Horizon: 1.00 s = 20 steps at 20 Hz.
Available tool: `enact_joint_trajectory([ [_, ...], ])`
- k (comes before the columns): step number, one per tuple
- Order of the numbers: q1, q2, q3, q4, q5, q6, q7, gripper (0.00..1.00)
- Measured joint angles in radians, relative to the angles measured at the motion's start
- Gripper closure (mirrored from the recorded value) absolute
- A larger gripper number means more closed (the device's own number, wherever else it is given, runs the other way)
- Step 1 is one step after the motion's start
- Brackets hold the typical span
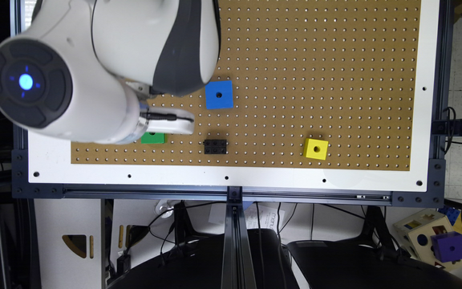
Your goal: Pick up green block.
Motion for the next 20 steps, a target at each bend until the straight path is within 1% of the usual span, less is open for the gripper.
enact_joint_trajectory([
  [1,-0.001,0.011,0.000,0.012,0.0000,0.000,0.000,0.00],
  [3,-0.002,0.020,0.000,0.020,0.0000,0.000,-0.001,0.00],
  [8,-0.004,0.027,0.000,0.021,0.0000,0.000,-0.002,0.00],
  [10,-0.004,0.039,0.000,0.021,0.0000,0.003,-0.002,0.00],
  [13,-0.004,0.086,0.000,0.022,0.0000,0.040,-0.002,0.00],
  [15,-0.005,0.103,0.000,0.027,0.0000,0.052,-0.002,0.00],
  [17,-0.005,0.113,0.000,0.028,0.0000,0.054,-0.002,0.00],
  [20,-0.005,0.150,0.000,0.029,0.0000,0.087,-0.002,0.00],
])
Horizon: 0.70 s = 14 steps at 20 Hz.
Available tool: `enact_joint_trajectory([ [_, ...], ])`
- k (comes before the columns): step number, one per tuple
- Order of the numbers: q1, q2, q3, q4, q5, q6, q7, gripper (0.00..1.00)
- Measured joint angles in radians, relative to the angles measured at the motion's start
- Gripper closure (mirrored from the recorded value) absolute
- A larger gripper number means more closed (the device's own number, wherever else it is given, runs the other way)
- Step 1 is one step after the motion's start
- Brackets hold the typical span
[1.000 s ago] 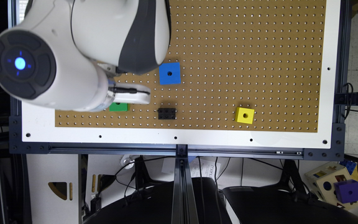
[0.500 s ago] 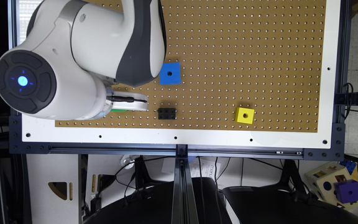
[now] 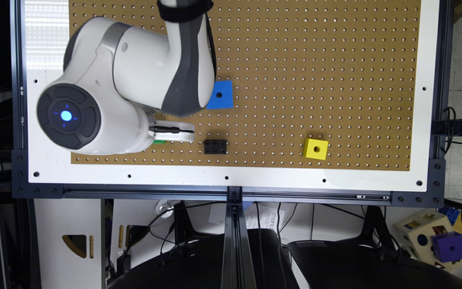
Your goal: Pick up green block.
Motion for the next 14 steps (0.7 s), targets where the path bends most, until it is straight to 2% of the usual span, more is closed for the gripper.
enact_joint_trajectory([
  [2,0.000,0.016,0.000,0.002,-0.0004,0.018,0.000,0.00],
  [4,-0.002,0.017,-0.001,0.007,-0.0006,0.018,-0.001,0.00],
  [6,-0.014,0.020,-0.008,0.016,-0.0008,0.018,-0.020,0.00],
  [8,-0.034,0.029,-0.008,0.032,-0.0008,0.018,-0.042,0.00],
  [10,-0.044,0.040,-0.006,0.047,-0.0008,0.018,-0.053,0.00],
  [14,-0.044,0.052,-0.004,0.060,-0.0008,0.018,-0.054,0.00],
])
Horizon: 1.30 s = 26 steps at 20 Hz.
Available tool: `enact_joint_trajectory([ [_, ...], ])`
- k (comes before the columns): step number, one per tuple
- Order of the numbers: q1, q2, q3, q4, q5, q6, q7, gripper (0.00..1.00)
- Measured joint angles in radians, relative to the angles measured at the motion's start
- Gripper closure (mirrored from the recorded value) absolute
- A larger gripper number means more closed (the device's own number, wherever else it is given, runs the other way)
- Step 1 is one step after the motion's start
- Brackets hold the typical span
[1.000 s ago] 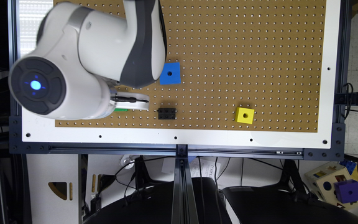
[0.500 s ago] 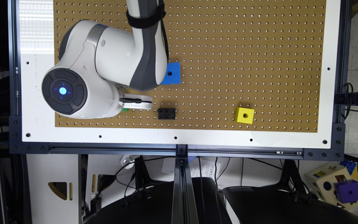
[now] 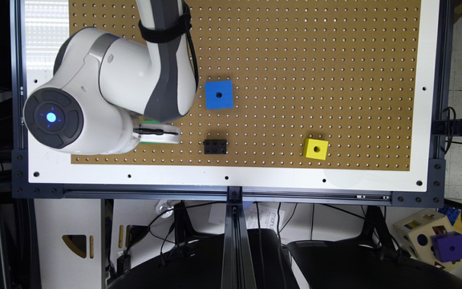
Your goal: Pick up green block.
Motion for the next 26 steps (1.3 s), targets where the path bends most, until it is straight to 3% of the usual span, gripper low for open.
enact_joint_trajectory([
  [4,0.000,0.017,0.001,0.001,0.0000,0.005,0.000,0.00],
  [7,0.000,0.053,0.002,0.006,0.0007,0.037,-0.001,0.00],
  [8,0.001,0.058,0.003,0.013,0.0008,0.036,0.000,1.00],
  [20,0.001,0.054,0.004,0.013,0.0007,0.026,-0.001,1.00],
  [26,0.001,-0.005,0.005,0.013,0.0007,-0.044,-0.001,1.00],
])
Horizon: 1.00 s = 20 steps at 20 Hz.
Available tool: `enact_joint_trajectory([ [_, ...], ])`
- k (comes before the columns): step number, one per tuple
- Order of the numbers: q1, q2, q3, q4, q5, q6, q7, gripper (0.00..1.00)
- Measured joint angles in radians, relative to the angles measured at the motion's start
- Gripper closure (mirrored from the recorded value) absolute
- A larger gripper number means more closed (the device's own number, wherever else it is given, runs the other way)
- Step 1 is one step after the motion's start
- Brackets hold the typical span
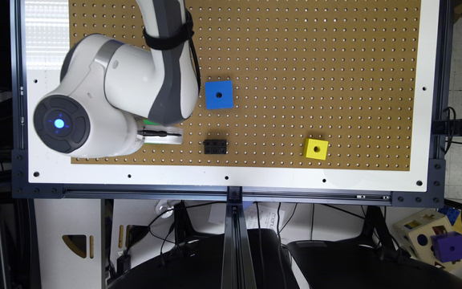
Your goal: Pick up green block.
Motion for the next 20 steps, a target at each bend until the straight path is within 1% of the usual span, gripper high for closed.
enact_joint_trajectory([
  [13,0.000,-0.148,0.001,0.000,0.0000,-0.148,0.000,1.00],
  [15,0.000,-0.156,0.001,0.000,0.0000,-0.158,0.000,1.00],
  [20,0.000,-0.161,0.001,0.000,0.0000,-0.159,0.000,1.00],
])
